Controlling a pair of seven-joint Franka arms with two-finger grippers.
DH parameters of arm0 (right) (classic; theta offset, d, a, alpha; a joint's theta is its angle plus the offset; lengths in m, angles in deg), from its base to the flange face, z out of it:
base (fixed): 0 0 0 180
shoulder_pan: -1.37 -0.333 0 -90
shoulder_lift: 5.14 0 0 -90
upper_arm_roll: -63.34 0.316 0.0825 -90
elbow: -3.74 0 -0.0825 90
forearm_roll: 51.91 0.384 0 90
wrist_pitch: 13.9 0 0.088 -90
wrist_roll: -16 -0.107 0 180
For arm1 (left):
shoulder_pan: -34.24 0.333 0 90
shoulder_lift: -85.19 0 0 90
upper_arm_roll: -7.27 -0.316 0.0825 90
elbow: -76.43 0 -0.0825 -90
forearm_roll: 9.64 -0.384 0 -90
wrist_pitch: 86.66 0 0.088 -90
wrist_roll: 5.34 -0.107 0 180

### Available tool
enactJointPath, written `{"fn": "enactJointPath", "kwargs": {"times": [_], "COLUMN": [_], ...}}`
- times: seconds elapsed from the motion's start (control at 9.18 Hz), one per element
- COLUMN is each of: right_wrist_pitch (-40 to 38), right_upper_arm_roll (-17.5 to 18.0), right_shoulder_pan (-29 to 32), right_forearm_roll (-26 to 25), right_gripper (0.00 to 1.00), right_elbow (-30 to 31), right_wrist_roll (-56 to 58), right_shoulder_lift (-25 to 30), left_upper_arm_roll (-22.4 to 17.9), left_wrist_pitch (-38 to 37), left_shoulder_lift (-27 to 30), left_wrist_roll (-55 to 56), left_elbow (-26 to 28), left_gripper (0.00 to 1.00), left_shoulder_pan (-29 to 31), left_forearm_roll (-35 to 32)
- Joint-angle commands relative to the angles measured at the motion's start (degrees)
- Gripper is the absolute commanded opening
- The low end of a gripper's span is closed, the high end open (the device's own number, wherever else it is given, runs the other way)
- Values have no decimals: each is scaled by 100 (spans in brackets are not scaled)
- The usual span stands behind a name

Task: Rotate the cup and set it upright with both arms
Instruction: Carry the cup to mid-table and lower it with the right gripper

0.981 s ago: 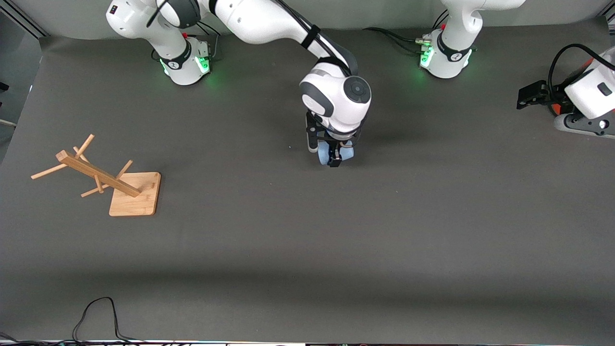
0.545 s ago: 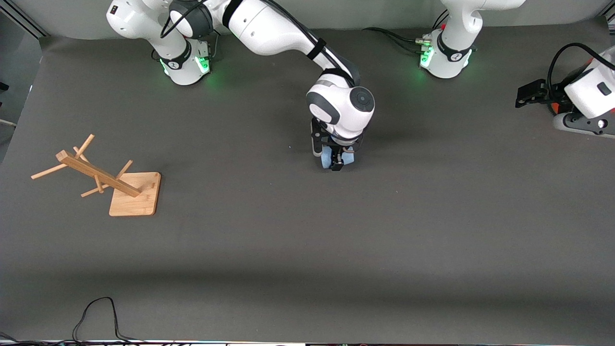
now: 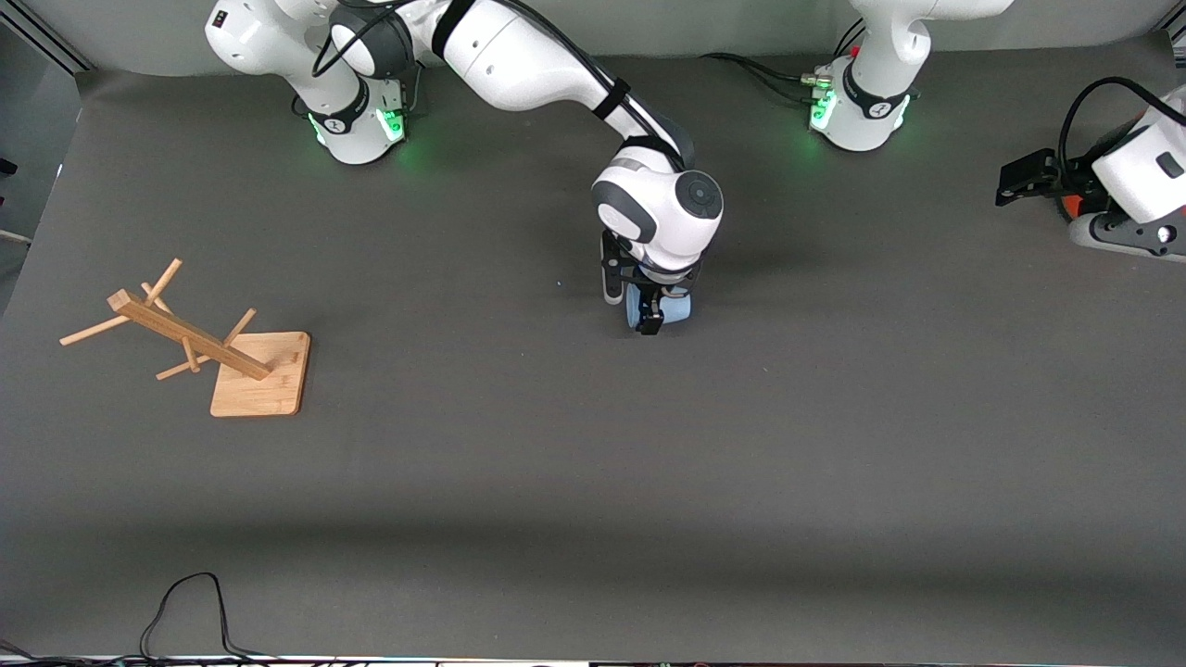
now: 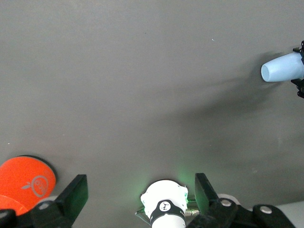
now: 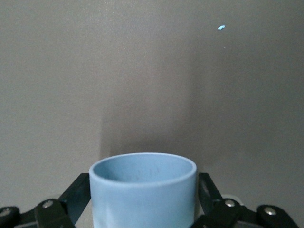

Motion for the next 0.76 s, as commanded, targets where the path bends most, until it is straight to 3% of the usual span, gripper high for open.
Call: {"fn": "enactJointPath", "kwargs": {"times": [0.0, 0.22, 0.65], "right_wrist_pitch": [5, -257, -1889], "right_upper_arm_roll": [-65, -65, -117], "right_shoulder_pan": [-60, -25, 176], "right_forearm_roll": [-84, -66, 13], "right_gripper": [100, 100, 100], "right_elbow": [-149, -70, -61], "right_wrist_roll": [-147, -25, 1140], "right_shoulder_lift": [-19, 462, 1508], "left_upper_arm_roll": [-3, -11, 15], "left_wrist_pitch": [-24, 20, 108], "left_shoulder_lift": [77, 77, 42], "left_wrist_roll": [-81, -73, -55], "left_elbow": [-50, -50, -41], "left_gripper": [100, 100, 100], "left_shoulder_pan": [9, 9, -69], "left_forearm_roll": [34, 43, 34]}}
